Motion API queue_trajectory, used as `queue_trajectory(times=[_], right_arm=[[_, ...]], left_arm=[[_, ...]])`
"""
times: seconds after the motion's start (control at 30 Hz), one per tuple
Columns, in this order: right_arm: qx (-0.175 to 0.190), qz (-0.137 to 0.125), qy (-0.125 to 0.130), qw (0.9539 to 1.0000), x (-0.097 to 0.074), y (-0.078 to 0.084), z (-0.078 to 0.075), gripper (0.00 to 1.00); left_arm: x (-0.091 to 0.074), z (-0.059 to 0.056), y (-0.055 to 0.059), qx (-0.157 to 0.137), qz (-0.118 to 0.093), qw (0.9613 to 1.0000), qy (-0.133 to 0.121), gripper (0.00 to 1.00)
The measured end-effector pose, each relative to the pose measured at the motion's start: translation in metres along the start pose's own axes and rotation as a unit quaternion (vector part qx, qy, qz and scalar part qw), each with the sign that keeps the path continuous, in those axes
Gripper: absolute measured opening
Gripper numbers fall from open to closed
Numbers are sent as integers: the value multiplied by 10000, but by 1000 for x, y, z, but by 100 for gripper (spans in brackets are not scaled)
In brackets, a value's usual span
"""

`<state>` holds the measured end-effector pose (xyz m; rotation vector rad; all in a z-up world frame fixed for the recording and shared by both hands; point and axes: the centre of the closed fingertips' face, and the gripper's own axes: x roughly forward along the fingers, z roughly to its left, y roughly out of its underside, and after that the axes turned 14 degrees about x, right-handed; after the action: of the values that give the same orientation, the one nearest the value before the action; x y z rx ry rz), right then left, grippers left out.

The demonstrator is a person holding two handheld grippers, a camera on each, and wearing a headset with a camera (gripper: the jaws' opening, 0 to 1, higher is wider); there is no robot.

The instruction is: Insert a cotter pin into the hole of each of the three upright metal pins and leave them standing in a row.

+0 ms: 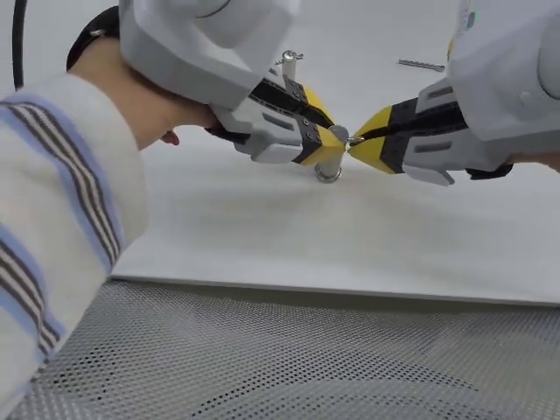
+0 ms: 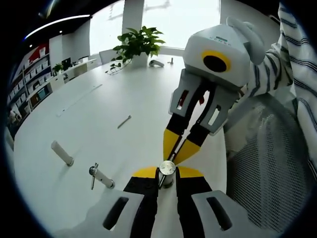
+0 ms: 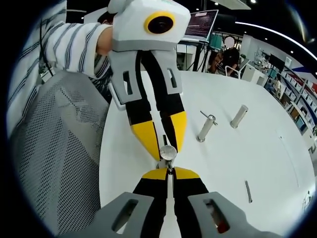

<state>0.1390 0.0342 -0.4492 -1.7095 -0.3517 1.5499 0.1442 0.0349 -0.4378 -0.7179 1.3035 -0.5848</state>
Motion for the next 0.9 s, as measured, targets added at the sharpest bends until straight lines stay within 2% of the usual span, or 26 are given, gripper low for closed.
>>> queue_trajectory(times=[0.2,0.37,0.5,0.67,0.9], right_arm=[[-75,11,3,10000,2,1,-1,0],[-295,-51,23,9995,0,-2,-1,0],[-207,-220,8,9995,-4,-4,-1,6],[-117,-330,8,9994,-10,-7,-2,5],[-165,-310,31,9994,-15,-6,-1,2]], left_arm=[[-2,-2,-1,-52,8,10000,-17,10],[-2,-3,-1,-59,31,10000,-31,10],[-1,-2,-1,-117,17,9999,-28,10],[0,-1,1,-118,22,9999,-38,10],[-1,0,1,-127,23,9999,-47,10]])
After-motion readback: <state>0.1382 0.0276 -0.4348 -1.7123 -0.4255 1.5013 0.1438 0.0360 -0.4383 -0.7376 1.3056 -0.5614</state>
